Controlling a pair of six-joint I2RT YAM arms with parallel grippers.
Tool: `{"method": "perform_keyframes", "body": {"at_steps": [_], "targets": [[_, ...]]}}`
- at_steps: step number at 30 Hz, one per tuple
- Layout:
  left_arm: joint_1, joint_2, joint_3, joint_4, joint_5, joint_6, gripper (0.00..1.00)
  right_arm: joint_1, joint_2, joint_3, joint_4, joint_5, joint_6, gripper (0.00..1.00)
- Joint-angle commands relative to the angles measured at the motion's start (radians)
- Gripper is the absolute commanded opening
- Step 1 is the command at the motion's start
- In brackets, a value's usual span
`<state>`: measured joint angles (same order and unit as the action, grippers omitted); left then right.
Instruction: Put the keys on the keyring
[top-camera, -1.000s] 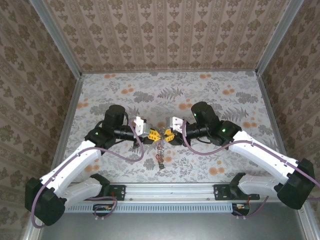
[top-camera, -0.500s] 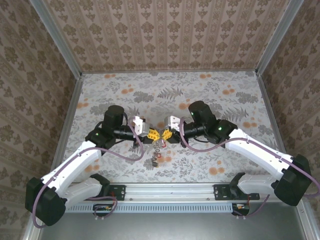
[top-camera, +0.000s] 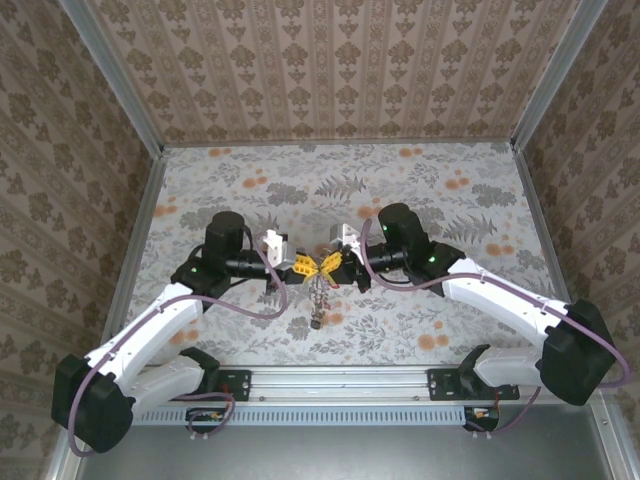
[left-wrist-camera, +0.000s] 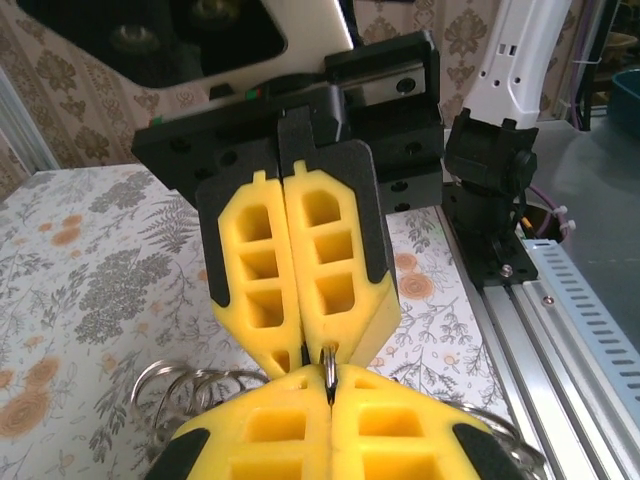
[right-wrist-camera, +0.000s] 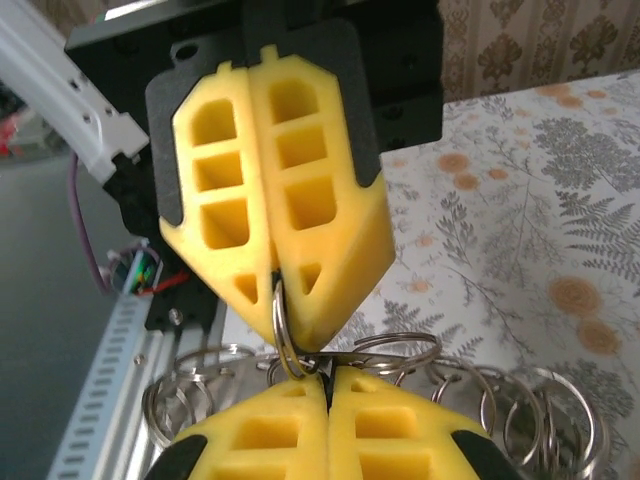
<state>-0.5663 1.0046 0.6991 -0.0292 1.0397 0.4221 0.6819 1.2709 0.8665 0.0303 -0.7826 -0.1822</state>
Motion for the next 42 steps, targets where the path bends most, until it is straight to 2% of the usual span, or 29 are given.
{"method": "perform_keyframes", "body": {"at_steps": [1,7,12,16,25,30,37,42], "targets": [[-0.027,-0.020,0.003,0.121,0.082,-0.020,0.00,0.015,0.023,0.000,0.254,-0.058,0.121,0.06],[-0.019,-0.042,-0.002,0.120,0.082,-0.026,0.00,-0.004,0.015,-0.013,0.246,-0.073,0.134,0.14],[-0.008,-0.063,-0.017,0.134,0.079,-0.050,0.00,-0.034,-0.029,-0.045,0.254,-0.083,0.149,0.15],[-0.003,-0.070,-0.019,0.149,0.092,-0.065,0.00,-0.051,-0.080,-0.065,0.226,-0.102,0.118,0.19],[0.002,-0.062,-0.032,0.200,0.108,-0.106,0.00,-0.051,-0.164,-0.035,-0.013,-0.112,-0.074,0.20],[0.002,-0.045,-0.029,0.219,0.124,-0.120,0.00,-0.016,-0.142,0.015,-0.134,-0.047,-0.178,0.24],[-0.005,-0.029,-0.021,0.195,0.137,-0.111,0.00,0.005,-0.130,0.012,-0.051,0.012,-0.207,0.23],[-0.010,-0.021,-0.021,0.195,0.138,-0.109,0.00,0.016,-0.100,0.040,-0.065,0.015,-0.236,0.23]]}}
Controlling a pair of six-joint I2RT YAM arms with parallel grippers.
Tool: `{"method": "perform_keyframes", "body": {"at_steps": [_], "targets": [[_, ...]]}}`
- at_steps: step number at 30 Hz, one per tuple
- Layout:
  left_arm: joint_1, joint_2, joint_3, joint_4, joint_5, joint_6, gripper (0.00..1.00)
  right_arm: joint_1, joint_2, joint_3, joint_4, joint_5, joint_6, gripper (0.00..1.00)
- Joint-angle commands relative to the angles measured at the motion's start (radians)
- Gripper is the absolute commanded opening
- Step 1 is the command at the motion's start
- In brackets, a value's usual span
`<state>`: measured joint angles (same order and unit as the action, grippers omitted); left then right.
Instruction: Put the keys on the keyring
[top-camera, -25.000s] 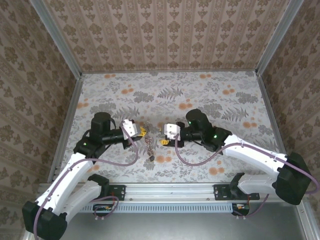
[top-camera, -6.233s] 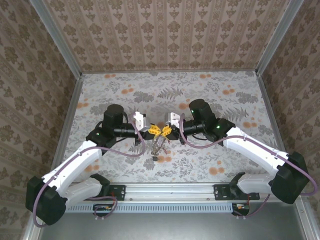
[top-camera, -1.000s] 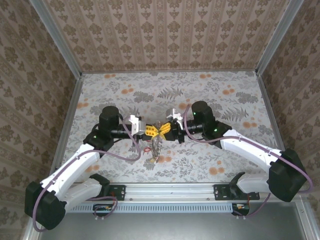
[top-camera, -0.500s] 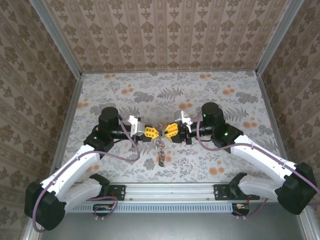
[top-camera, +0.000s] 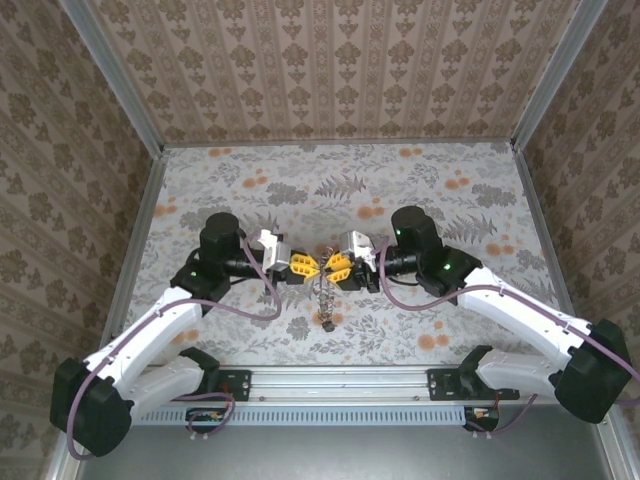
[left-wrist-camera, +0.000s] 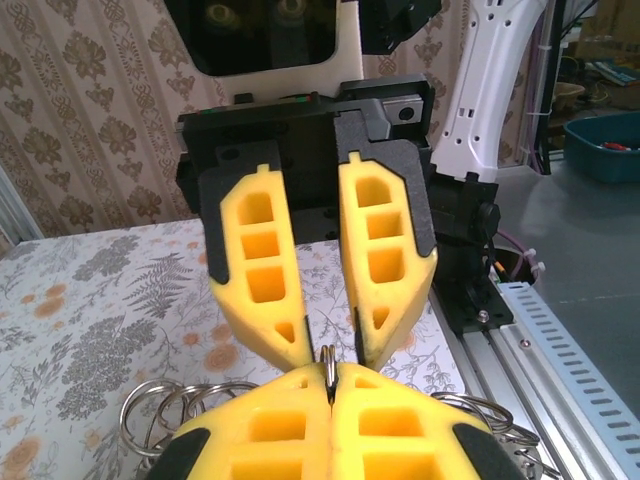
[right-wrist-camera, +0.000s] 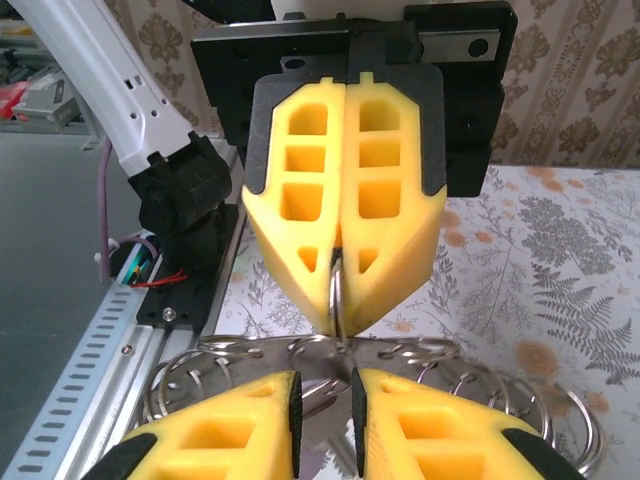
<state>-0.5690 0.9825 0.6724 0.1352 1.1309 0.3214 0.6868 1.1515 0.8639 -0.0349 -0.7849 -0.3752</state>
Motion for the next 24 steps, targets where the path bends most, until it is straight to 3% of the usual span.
{"method": "perform_keyframes", "body": {"at_steps": [1,7,15,20,24], "targets": [[-0.008,0.004,0.006,0.032,0.047,-0.008,0.00,0.013,0.024,0.044,0.001,0.020,-0.045,0.23],[-0.015,0.024,0.010,0.036,0.047,-0.010,0.00,0.021,0.039,0.047,0.012,0.019,-0.047,0.21],[-0.014,0.042,0.023,0.007,0.028,-0.007,0.00,0.024,0.036,0.049,-0.011,0.020,-0.052,0.07],[-0.012,0.053,0.057,-0.123,-0.039,0.036,0.00,0.026,0.030,0.055,-0.029,0.024,-0.054,0.01],[-0.012,0.050,0.103,-0.265,-0.098,0.104,0.09,0.026,0.035,0.064,-0.068,0.060,-0.051,0.00]]}}
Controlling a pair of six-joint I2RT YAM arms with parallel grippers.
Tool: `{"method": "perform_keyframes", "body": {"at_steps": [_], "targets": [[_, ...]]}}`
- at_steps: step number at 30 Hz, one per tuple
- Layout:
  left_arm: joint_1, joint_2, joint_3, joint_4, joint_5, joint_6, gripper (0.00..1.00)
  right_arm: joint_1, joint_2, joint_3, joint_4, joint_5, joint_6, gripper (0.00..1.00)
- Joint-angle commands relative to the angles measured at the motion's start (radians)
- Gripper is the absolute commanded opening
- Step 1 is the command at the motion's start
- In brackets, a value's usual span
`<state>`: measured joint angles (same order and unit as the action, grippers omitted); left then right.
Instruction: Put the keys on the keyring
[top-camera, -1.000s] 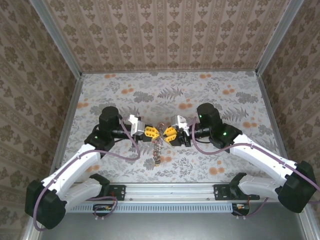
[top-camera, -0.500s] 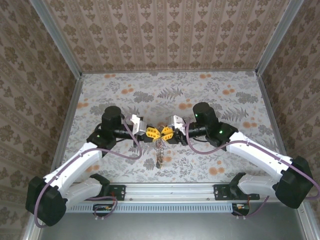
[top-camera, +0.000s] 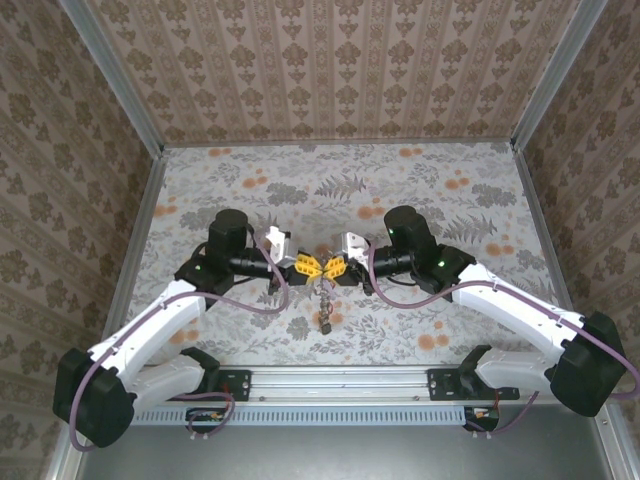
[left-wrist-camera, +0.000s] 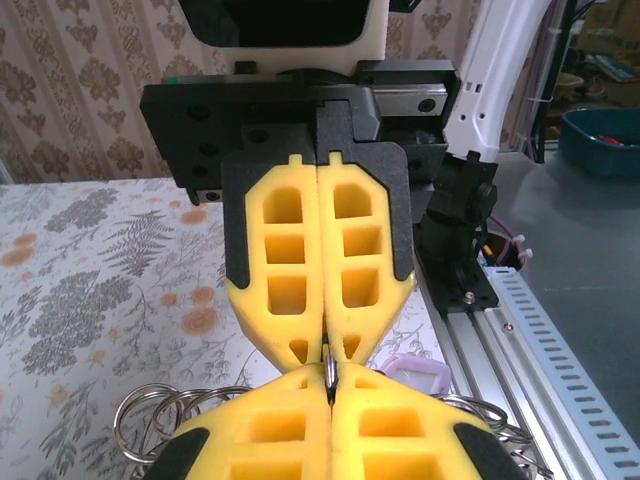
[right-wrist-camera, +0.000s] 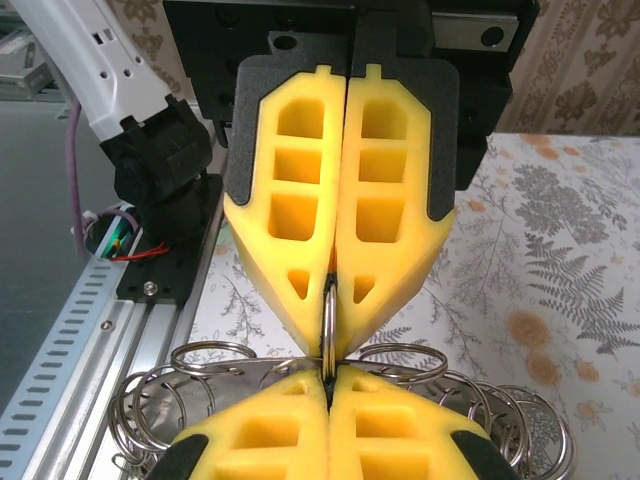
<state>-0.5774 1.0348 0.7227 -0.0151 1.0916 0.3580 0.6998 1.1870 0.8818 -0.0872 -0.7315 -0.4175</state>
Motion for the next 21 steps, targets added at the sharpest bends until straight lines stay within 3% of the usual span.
{"method": "perform_keyframes", "body": {"at_steps": [1,6,17,21], "targets": [[-0.004,-0.004,0.059,-0.139,-0.071,0.081,0.10,0.013,0.001,0.051,-0.034,0.024,-0.012,0.00],[-0.007,0.001,0.097,-0.243,-0.112,0.123,0.11,0.019,0.019,0.083,-0.125,0.083,-0.040,0.00],[-0.034,0.016,0.106,-0.283,-0.160,0.137,0.11,0.050,0.036,0.114,-0.186,0.166,-0.058,0.00],[-0.041,0.027,0.113,-0.308,-0.167,0.154,0.03,0.051,0.028,0.117,-0.196,0.173,-0.060,0.00]]}}
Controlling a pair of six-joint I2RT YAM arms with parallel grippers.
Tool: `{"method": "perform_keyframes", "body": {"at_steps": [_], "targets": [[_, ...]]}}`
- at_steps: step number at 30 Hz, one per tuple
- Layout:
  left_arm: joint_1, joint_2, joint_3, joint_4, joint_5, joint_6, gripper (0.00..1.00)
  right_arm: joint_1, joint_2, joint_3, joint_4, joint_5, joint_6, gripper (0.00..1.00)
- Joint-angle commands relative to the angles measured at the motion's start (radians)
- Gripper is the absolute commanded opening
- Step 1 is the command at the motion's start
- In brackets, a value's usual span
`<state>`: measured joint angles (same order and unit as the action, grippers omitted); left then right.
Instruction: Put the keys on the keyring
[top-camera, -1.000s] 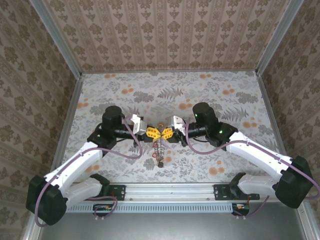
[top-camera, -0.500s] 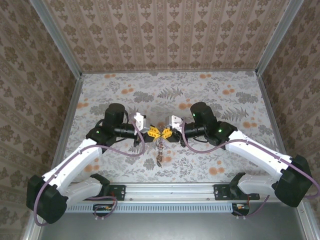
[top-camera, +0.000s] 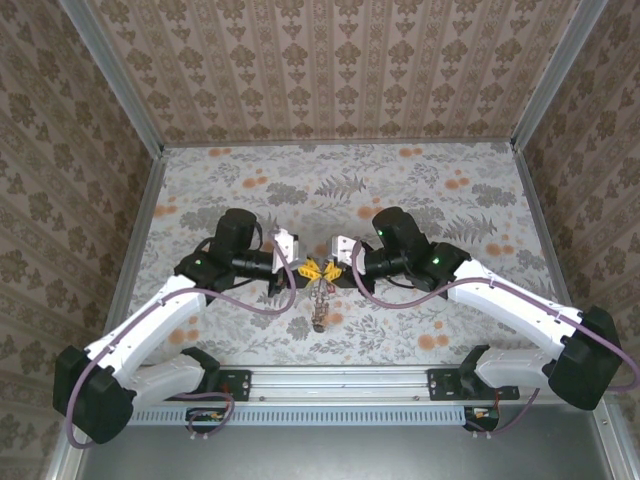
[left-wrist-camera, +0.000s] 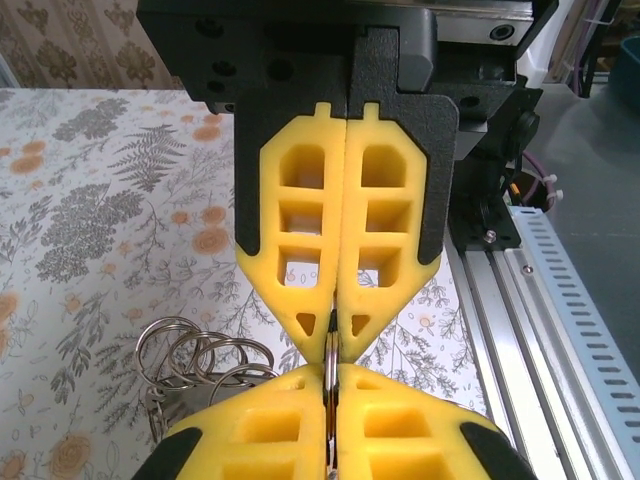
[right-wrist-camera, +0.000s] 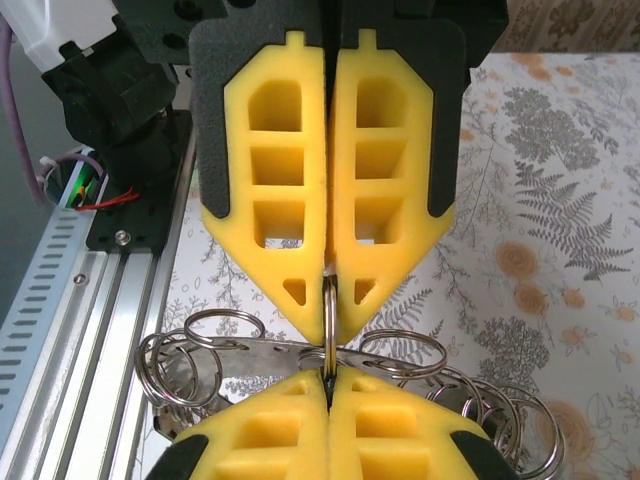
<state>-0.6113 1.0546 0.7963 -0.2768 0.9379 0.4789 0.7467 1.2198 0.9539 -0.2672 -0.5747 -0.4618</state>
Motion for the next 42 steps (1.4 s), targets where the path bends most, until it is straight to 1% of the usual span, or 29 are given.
{"method": "perform_keyframes", "body": {"at_steps": [1,4,9,13,18,20,23,24,28,29,31,32,34,35,37,39,42], "targets": [[-0.008,0.008,0.039,-0.045,-0.011,0.035,0.00,0.004,-0.006,0.045,-0.017,0.016,-0.017,0.00],[-0.010,0.015,0.035,-0.034,-0.014,0.039,0.00,0.004,-0.011,0.045,-0.019,0.009,-0.019,0.00],[-0.011,0.003,0.003,0.042,0.016,0.031,0.00,0.004,-0.015,0.039,-0.013,-0.015,-0.024,0.00],[0.005,-0.012,-0.034,0.150,0.070,-0.029,0.00,-0.006,-0.030,0.010,0.019,-0.037,-0.011,0.01],[0.020,-0.043,-0.084,0.303,0.121,-0.103,0.00,-0.020,-0.044,-0.025,0.085,-0.080,0.024,0.16],[0.020,-0.049,-0.092,0.334,0.130,-0.114,0.00,-0.021,-0.042,-0.033,0.107,-0.093,0.032,0.18],[0.021,-0.056,-0.106,0.380,0.146,-0.137,0.00,-0.023,-0.034,-0.033,0.120,-0.103,0.037,0.24],[0.021,-0.057,-0.110,0.394,0.156,-0.144,0.00,-0.023,-0.032,-0.030,0.122,-0.110,0.037,0.24],[0.022,-0.064,-0.124,0.436,0.178,-0.163,0.00,-0.023,-0.027,-0.017,0.124,-0.117,0.036,0.21],[0.021,-0.068,-0.127,0.448,0.180,-0.168,0.00,-0.023,-0.025,-0.013,0.116,-0.118,0.030,0.19],[0.022,-0.070,-0.127,0.450,0.178,-0.168,0.00,-0.023,-0.025,-0.010,0.106,-0.116,0.022,0.10],[0.023,-0.069,-0.125,0.445,0.174,-0.168,0.00,-0.023,-0.027,-0.008,0.099,-0.112,0.018,0.07],[0.022,-0.071,-0.122,0.431,0.164,-0.163,0.00,-0.023,-0.035,-0.003,0.079,-0.090,0.005,0.02],[0.023,-0.071,-0.121,0.419,0.152,-0.159,0.00,-0.023,-0.041,0.003,0.058,-0.074,-0.009,0.02],[0.023,-0.068,-0.110,0.357,0.122,-0.127,0.00,-0.012,-0.044,0.052,-0.053,-0.019,-0.078,0.00],[0.023,-0.059,-0.096,0.278,0.089,-0.087,0.00,0.007,-0.034,0.131,-0.191,0.045,-0.160,0.00],[0.022,-0.048,-0.097,0.241,0.051,-0.066,0.00,0.026,-0.015,0.209,-0.318,0.104,-0.222,0.00]]}}
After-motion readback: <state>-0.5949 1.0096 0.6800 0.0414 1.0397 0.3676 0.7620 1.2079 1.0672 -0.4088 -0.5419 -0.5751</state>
